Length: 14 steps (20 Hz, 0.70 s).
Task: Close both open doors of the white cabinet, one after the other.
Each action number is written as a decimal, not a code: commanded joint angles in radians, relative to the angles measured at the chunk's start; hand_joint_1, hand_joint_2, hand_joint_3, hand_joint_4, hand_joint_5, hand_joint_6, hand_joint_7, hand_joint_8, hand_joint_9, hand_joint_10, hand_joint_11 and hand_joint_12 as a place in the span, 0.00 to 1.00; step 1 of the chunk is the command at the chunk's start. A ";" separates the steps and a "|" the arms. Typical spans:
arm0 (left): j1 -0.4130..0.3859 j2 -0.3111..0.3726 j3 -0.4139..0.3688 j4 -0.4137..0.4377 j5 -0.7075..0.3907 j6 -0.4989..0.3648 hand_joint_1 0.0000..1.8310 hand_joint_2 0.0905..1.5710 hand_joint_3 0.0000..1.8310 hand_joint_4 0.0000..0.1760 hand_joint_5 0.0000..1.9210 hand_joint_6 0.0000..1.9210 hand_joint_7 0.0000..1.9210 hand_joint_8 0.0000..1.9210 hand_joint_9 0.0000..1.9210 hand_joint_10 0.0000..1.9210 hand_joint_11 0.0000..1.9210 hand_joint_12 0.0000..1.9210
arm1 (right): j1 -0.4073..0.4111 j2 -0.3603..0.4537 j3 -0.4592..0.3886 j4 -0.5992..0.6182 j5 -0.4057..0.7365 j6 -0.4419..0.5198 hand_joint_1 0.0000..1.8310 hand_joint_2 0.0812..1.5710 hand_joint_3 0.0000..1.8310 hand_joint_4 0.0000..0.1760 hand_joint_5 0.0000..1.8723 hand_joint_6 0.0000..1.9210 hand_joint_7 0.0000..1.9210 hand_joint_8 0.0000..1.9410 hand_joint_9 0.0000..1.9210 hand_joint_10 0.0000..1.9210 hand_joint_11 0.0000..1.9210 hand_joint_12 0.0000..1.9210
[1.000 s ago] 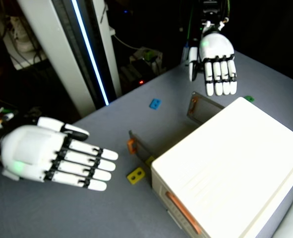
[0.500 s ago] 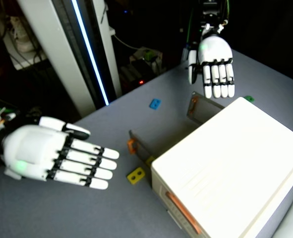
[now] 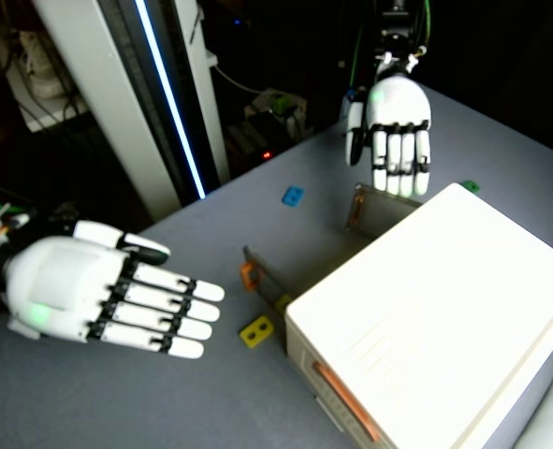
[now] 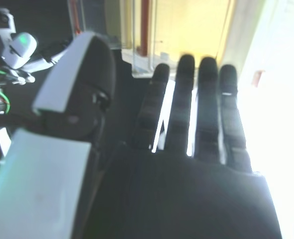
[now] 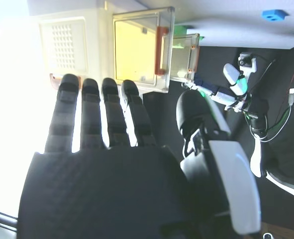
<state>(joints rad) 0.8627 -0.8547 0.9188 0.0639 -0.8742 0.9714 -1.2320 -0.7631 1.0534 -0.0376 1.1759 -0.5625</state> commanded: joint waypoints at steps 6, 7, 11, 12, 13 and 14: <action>-0.039 -0.029 0.019 0.018 -0.098 -0.006 0.20 0.90 0.00 0.00 0.02 0.00 0.00 0.00 0.00 0.00 0.00 0.01 | 0.006 0.000 0.006 0.029 0.115 0.005 0.00 0.95 0.00 0.00 0.05 0.00 0.02 0.00 0.00 0.00 0.01 0.00; -0.045 -0.034 0.021 0.021 -0.096 -0.006 0.22 0.90 0.00 0.00 0.02 0.00 0.00 0.00 0.00 0.00 0.00 0.00 | 0.006 -0.001 0.006 0.029 0.116 0.005 0.00 0.95 0.00 0.00 0.05 0.00 0.02 0.00 0.00 0.00 0.01 0.00; -0.064 -0.054 0.033 0.029 -0.091 -0.006 0.22 0.89 0.00 0.00 0.02 0.00 0.00 0.00 0.00 0.00 0.05 0.03 | 0.006 -0.004 0.008 0.029 0.116 0.005 0.00 0.96 0.00 0.00 0.05 0.00 0.01 0.00 0.00 0.00 0.01 0.00; -0.069 -0.058 0.036 0.032 -0.090 -0.006 0.22 0.89 0.00 0.00 0.02 0.00 0.00 0.00 0.00 0.00 0.05 0.03 | 0.006 -0.004 0.008 0.029 0.116 0.005 0.00 0.96 0.00 0.00 0.05 0.00 0.01 0.00 0.00 0.00 0.01 0.00; -0.074 -0.063 0.039 0.033 -0.090 -0.006 0.21 0.90 0.00 0.00 0.03 0.00 0.00 0.00 0.00 0.00 0.05 0.03 | 0.006 -0.005 0.008 0.029 0.116 0.005 0.00 0.95 0.00 0.00 0.04 0.00 0.01 0.00 0.00 0.00 0.01 0.00; -0.079 -0.070 0.044 0.033 -0.090 -0.006 0.21 0.89 0.00 0.00 0.03 0.00 0.01 0.00 0.01 0.00 0.01 0.15 | 0.006 -0.005 0.008 0.029 0.116 0.005 0.02 0.96 0.00 0.00 0.05 0.00 0.01 0.00 0.00 0.00 0.01 0.00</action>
<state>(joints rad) 0.7940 -0.9215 0.9611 0.0975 -0.8490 0.9672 -1.2316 -0.7650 1.0584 -0.0395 1.1770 -0.5625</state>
